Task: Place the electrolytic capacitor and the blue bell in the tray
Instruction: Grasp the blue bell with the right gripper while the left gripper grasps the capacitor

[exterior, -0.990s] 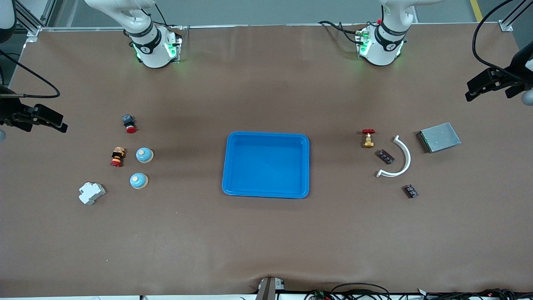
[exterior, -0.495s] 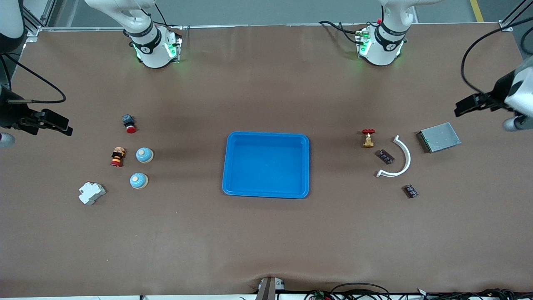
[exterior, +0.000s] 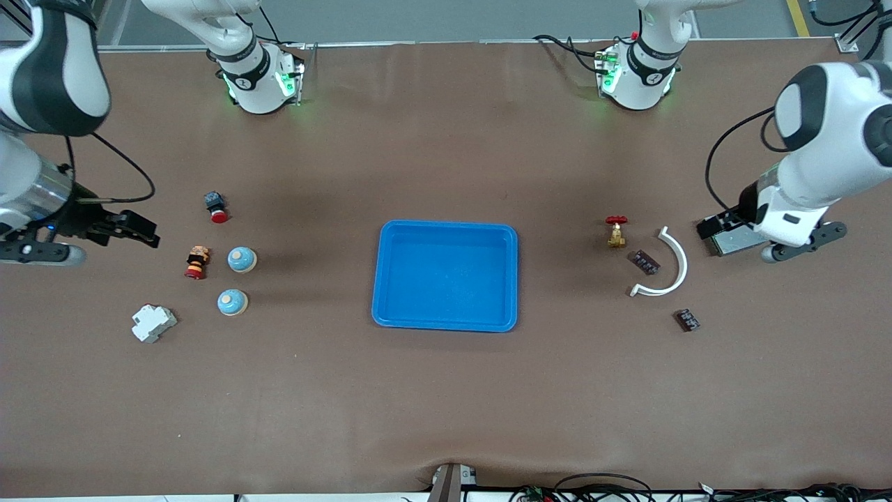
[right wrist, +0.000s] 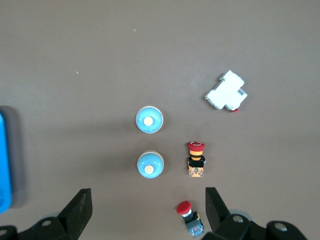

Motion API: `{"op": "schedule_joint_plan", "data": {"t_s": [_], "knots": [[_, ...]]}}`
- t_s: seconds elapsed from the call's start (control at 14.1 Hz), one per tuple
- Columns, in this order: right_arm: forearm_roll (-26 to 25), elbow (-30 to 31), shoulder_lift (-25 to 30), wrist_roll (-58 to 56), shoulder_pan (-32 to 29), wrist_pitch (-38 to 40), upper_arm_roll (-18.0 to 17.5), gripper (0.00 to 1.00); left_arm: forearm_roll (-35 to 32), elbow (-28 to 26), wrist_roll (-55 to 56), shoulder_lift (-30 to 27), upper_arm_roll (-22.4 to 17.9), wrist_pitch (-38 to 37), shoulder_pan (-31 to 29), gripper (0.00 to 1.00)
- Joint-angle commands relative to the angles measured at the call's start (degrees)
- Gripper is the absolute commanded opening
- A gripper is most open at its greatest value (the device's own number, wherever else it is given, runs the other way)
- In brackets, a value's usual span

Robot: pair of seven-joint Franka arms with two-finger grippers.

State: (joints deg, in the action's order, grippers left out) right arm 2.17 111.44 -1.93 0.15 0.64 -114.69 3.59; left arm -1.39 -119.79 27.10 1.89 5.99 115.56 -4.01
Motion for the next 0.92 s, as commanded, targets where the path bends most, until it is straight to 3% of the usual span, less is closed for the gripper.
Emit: {"op": "schedule_joint_plan", "data": {"t_s": [0.0, 0.42, 0.57, 0.85], "knots": [[-0.32, 9.29, 2.81, 0.38, -0.12, -7.1, -0.52, 1.0, 1.13, -1.85, 6.1, 1.61, 0.16, 3.08, -0.03, 1.0], [-0.32, 12.74, -3.34, 0.38, 1.2, -12.39, -0.6, 1.0, 0.6, -2.03, 11.92, 8.91, 1.13, 10.02, 1.2, 0.99], [-0.32, 16.85, -4.39, 0.47, 1.99, -20.45, -0.6, 1.0, 0.6, -2.38, 12.36, 11.72, 1.3, 13.18, 1.29, 0.99], [-0.32, 17.67, -10.1, 0.47, 2.34, -27.33, -0.6, 1.0, 0.51, -7.99, 12.54, 14.89, 1.3, 24.94, 1.11, 0.98]]}}
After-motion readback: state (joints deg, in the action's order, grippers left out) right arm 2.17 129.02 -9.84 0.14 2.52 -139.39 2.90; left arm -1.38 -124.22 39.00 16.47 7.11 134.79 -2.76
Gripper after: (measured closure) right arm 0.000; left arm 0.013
